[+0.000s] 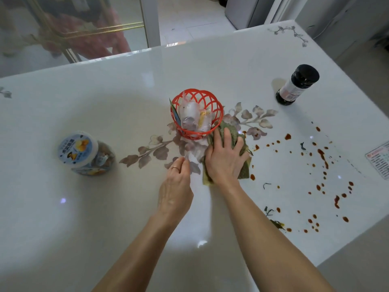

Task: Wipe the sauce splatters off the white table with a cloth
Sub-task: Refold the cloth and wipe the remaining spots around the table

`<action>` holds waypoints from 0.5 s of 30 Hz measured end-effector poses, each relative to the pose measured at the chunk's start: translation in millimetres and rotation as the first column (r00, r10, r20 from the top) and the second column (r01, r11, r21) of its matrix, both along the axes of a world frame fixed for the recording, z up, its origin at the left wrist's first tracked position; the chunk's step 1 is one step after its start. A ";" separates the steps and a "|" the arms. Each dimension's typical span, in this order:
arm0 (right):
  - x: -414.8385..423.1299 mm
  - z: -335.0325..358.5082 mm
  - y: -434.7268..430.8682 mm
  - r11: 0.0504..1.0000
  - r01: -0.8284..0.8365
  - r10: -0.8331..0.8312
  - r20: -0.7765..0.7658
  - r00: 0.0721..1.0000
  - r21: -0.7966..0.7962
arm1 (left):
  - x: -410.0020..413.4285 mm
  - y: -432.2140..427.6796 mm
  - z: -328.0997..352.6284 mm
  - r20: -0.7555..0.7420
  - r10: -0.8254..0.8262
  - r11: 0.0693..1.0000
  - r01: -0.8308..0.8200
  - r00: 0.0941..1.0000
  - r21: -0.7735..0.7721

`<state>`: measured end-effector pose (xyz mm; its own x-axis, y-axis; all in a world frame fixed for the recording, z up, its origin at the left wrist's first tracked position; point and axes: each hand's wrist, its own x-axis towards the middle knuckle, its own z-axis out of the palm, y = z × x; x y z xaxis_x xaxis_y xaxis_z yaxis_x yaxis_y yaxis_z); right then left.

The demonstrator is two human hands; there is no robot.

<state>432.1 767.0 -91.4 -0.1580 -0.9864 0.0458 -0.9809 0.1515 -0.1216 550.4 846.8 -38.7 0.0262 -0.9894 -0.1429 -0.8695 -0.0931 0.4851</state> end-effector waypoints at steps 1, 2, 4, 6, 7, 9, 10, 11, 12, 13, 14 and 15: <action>0.8 0.2 2.4 1.000 0.002 -0.002 -0.003 1.000 -0.009 | -1.0 0.0 -1.4 0.018 -0.005 1.000 0.004 1.000 0.008; 0.9 -0.4 8.9 1.000 -0.005 0.004 -0.013 1.000 -0.022 | -2.1 0.8 -2.7 0.039 -0.013 1.000 0.012 0.999 0.013; -1.7 -1.5 21.8 0.998 -0.045 0.044 -0.041 0.998 -0.032 | -4.6 0.5 -3.2 0.073 -0.028 1.000 0.027 0.997 0.014; -9.0 -2.4 19.1 0.997 -0.075 0.074 -0.055 0.996 -0.030 | -6.5 -2.1 -2.1 0.106 -0.033 0.999 0.031 0.994 0.024; -12.0 -1.4 9.8 0.997 -0.071 0.069 -0.055 0.996 -0.035 | -6.8 -3.9 -0.8 0.119 -0.034 0.999 0.031 0.992 0.032; -14.7 3.1 -11.7 0.999 -0.052 0.053 -0.039 0.998 0.017 | -7.0 -5.9 0.6 0.145 -0.035 0.999 0.029 0.989 0.044; -14.6 3.4 -17.0 0.998 -0.032 0.033 -0.026 0.999 0.050 | -7.2 -6.5 0.9 0.157 -0.038 0.998 0.031 0.987 0.047; -13.9 3.4 -15.3 0.998 -0.012 0.013 -0.016 1.000 0.061 | -7.6 -6.2 1.1 0.166 -0.042 0.998 0.034 0.985 0.052; -12.0 5.0 -8.0 0.999 0.000 0.000 -0.016 1.000 0.053 | -8.2 -5.9 0.7 0.172 -0.044 0.998 0.034 0.984 0.058; -10.7 6.0 5.1 1.000 0.012 -0.012 -0.024 1.000 0.026 | -9.1 -5.6 0.3 0.176 -0.043 0.997 0.032 0.983 0.066; -9.5 5.2 22.4 1.000 0.014 -0.014 -0.029 0.999 -0.002 | -9.4 -5.3 -0.5 0.178 -0.043 0.997 0.030 0.983 0.071; -10.1 3.9 41.2 1.000 -0.003 0.002 -0.039 0.999 -0.025 | -10.2 -5.3 -1.2 0.179 -0.043 0.997 0.030 0.983 0.075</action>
